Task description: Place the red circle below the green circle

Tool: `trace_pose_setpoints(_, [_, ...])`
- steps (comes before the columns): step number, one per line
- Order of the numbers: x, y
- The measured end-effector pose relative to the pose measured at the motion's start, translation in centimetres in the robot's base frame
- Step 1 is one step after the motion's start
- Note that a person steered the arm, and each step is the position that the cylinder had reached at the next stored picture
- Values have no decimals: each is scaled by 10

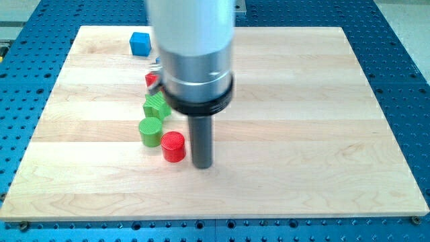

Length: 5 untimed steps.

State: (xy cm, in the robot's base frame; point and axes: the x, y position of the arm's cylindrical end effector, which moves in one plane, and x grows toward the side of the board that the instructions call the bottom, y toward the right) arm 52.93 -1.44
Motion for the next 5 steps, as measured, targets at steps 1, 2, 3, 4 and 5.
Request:
trace_pose_setpoints(1, [-24, -13])
trace_pose_setpoints(2, [-1, -26])
trace_pose_setpoints(3, [-1, -40])
trace_pose_setpoints(4, [1, -65])
trace_pose_setpoints(5, [10, -16])
